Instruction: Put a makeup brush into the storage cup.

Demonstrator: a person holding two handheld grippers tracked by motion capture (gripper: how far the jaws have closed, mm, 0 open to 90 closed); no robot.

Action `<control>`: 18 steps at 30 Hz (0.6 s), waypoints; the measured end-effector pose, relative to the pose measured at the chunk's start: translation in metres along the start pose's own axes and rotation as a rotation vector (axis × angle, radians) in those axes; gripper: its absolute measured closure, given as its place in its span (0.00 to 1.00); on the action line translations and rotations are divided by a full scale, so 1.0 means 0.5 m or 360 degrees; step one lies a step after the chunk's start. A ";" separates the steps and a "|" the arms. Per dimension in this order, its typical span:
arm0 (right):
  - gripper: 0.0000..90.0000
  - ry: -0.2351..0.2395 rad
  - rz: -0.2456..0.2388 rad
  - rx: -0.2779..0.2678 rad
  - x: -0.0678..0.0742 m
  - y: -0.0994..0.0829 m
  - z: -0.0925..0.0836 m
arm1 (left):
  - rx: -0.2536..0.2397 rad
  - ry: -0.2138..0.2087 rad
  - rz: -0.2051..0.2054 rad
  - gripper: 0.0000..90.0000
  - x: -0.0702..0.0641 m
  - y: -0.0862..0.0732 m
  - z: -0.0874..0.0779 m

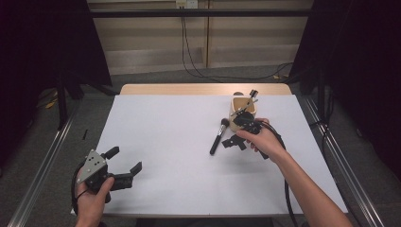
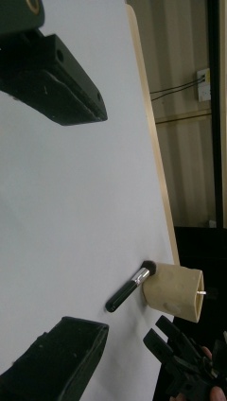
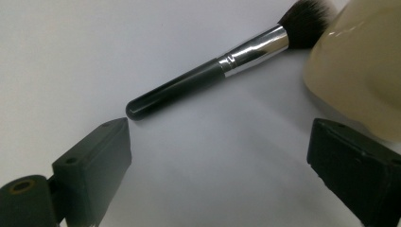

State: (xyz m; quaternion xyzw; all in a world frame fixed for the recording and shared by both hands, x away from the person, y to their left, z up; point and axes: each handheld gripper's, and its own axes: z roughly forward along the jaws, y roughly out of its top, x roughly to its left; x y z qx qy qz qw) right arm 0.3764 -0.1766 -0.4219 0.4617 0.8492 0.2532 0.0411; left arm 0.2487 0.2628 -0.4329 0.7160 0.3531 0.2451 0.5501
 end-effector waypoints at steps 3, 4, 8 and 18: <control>0.08 0.0006 0.0004 0.0051 0.004 0.011 0.004 | 0.0003 -0.0006 0.0001 0.02 -0.001 0.000 0.001; 0.08 0.0003 0.0004 0.0060 0.005 0.014 0.005 | 0.0004 -0.0005 0.0006 0.02 0.000 0.000 0.000; 0.07 -0.0010 0.0025 0.0114 0.013 0.028 0.013 | 0.0000 -0.0007 -0.0001 0.02 -0.001 0.000 0.000; 0.05 0.0011 0.0046 0.0244 0.028 0.056 0.041 | 0.0003 -0.0014 0.0007 0.02 -0.001 0.000 0.001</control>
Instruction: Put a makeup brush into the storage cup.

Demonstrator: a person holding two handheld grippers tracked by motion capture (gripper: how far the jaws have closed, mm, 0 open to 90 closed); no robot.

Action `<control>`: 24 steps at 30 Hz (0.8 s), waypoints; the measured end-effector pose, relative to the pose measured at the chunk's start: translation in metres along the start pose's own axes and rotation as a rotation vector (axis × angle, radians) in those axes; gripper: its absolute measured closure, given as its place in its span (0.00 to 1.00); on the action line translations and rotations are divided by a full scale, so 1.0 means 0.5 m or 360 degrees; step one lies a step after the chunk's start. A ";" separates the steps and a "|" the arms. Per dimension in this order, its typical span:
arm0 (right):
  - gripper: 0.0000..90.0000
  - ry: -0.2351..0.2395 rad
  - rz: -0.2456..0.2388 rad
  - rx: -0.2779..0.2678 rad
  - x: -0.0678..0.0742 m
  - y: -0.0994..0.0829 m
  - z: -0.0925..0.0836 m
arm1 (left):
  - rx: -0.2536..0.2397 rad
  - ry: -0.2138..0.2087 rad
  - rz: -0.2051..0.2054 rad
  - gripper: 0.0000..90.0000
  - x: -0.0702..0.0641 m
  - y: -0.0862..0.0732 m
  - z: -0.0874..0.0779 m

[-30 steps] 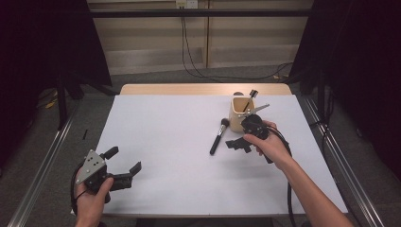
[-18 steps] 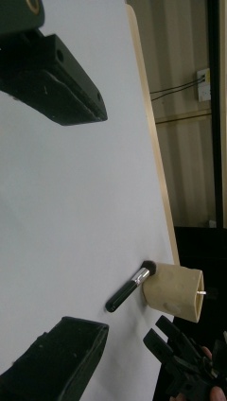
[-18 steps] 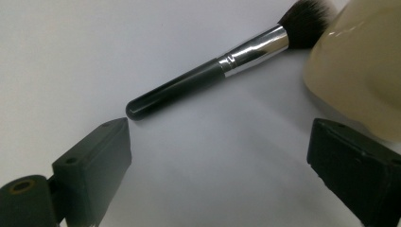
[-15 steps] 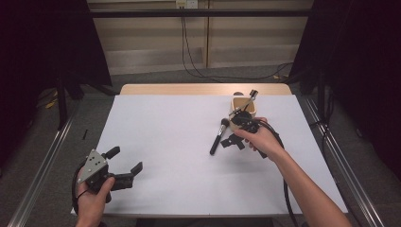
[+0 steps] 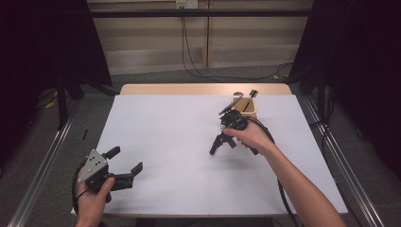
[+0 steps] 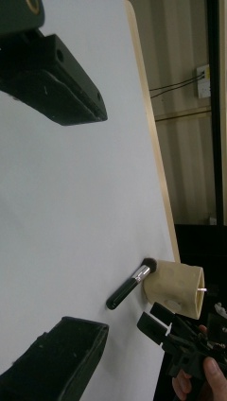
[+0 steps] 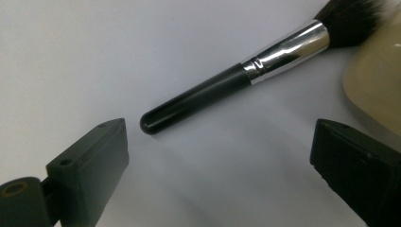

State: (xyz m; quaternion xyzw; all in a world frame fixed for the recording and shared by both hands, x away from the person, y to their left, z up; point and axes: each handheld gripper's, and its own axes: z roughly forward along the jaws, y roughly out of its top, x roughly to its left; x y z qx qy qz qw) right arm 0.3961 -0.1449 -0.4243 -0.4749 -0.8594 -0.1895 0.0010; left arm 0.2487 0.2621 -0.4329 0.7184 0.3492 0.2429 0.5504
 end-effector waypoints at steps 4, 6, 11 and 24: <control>0.05 -0.0011 0.0011 0.0050 0.004 0.011 0.011 | 0.0002 -0.0005 0.0000 0.02 -0.002 -0.001 0.000; 0.05 -0.0024 0.0032 0.0075 0.007 0.014 0.018 | 0.0007 -0.0010 0.0004 0.02 -0.002 -0.001 0.000; 0.07 -0.0046 0.0072 0.0138 0.008 0.024 0.037 | 0.0010 -0.0015 0.0005 0.02 -0.003 -0.001 0.002; 0.14 -0.0125 0.0082 0.0105 0.015 0.061 0.055 | 0.0025 -0.0034 0.0023 0.02 -0.006 0.000 0.002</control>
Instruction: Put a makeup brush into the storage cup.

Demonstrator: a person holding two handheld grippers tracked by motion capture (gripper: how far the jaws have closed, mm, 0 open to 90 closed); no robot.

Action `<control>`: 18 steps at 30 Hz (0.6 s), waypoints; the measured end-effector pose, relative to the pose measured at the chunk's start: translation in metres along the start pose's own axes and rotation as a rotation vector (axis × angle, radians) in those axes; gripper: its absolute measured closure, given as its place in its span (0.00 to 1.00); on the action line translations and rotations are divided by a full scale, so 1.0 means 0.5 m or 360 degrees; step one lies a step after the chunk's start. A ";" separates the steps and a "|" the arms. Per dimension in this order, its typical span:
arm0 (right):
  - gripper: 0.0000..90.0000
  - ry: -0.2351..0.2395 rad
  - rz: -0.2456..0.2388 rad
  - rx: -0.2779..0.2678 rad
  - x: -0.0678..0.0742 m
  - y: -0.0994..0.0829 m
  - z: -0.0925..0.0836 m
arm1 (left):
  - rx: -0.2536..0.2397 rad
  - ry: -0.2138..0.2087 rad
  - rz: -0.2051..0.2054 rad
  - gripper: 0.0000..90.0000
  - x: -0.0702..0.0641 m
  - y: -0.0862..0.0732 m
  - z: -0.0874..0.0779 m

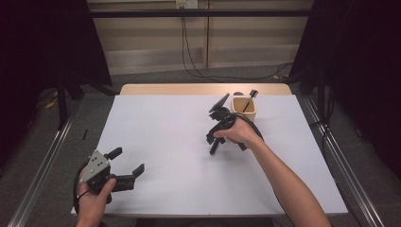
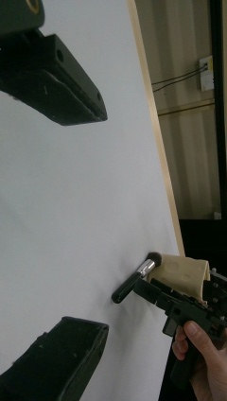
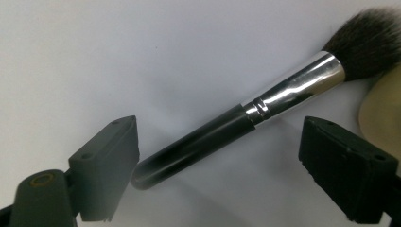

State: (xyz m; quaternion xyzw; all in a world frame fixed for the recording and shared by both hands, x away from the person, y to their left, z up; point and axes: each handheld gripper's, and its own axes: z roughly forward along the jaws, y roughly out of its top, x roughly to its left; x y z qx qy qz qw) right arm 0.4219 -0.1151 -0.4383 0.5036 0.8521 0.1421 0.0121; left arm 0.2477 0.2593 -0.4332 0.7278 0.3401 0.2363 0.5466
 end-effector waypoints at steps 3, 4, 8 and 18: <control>0.17 -0.0021 0.0008 0.0040 0.002 0.005 0.007 | 0.0006 0.0001 0.0000 0.02 0.000 0.000 -0.001; 0.18 -0.0024 0.0017 0.0039 0.001 0.008 0.009 | 0.0006 0.0000 0.0001 0.02 0.000 0.000 -0.001; 0.22 -0.0062 0.0048 0.0059 -0.001 0.013 0.018 | 0.0005 -0.0002 -0.0002 0.02 -0.001 0.000 0.000; 0.29 -0.0120 0.0114 0.0100 -0.007 0.020 0.041 | 0.0025 -0.0011 0.0020 0.02 -0.003 -0.001 0.003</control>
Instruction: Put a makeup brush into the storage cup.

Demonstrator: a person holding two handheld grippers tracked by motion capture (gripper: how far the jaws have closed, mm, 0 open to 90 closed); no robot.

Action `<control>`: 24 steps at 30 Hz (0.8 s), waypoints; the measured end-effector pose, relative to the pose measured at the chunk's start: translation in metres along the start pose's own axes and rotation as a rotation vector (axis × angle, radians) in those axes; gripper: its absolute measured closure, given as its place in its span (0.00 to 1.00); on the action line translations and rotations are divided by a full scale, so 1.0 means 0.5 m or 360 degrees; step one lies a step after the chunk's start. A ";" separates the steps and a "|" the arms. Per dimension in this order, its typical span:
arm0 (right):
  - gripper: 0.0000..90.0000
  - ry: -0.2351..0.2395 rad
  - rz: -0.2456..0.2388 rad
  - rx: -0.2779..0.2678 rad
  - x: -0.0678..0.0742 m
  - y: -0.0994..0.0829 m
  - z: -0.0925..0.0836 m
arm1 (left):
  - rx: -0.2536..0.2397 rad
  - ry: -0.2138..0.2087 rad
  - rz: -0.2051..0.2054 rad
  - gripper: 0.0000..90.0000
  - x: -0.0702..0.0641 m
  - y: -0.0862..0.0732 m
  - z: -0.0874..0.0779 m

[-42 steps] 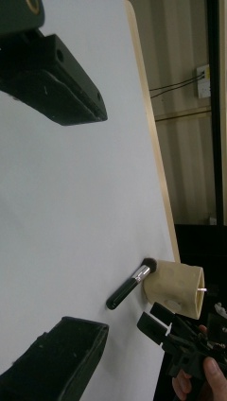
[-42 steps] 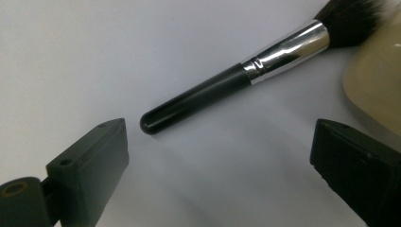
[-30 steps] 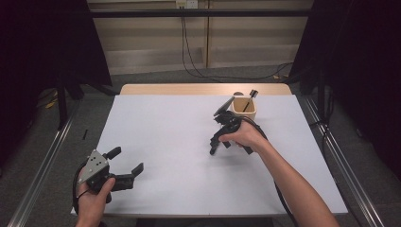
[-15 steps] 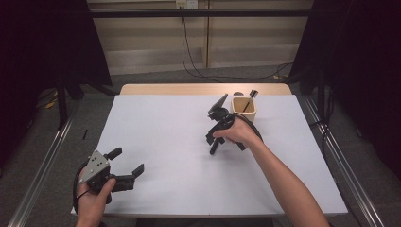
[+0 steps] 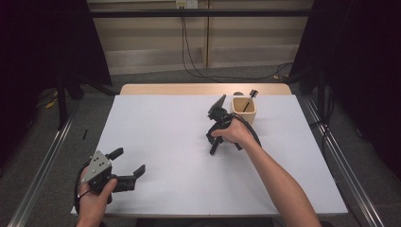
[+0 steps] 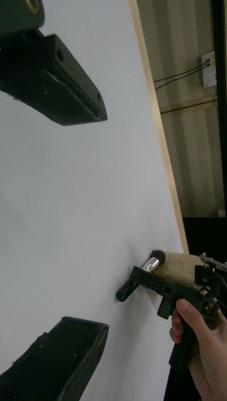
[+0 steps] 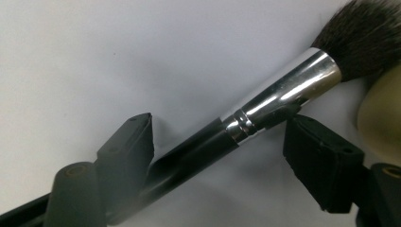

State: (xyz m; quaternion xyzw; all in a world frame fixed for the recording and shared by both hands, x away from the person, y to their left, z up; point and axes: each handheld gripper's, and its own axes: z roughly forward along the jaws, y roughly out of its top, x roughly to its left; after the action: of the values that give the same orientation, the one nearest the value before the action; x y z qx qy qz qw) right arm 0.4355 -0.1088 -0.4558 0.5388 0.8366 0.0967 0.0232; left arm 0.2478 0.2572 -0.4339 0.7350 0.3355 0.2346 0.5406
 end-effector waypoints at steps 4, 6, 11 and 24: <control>0.28 -0.0020 0.0001 0.0002 0.006 0.003 0.005 | -0.0005 -0.0002 0.0000 0.02 -0.001 0.000 -0.001; 0.32 -0.0035 0.0004 0.0008 0.006 0.004 0.004 | -0.0006 0.0000 0.0001 0.02 -0.001 0.000 -0.001; 0.46 -0.0063 0.0042 0.0022 -0.002 0.009 0.000 | -0.0005 0.0000 0.0000 0.02 -0.002 0.000 -0.001; 0.73 -0.0053 -0.0063 0.0040 0.003 0.016 -0.004 | -0.0007 0.0015 0.0016 0.02 -0.003 0.000 -0.001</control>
State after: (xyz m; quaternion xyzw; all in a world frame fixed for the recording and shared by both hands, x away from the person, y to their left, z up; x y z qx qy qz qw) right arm 0.4419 -0.1044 -0.4524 0.5240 0.8476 0.0766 0.0322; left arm 0.2466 0.2563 -0.4336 0.7344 0.3339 0.2413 0.5394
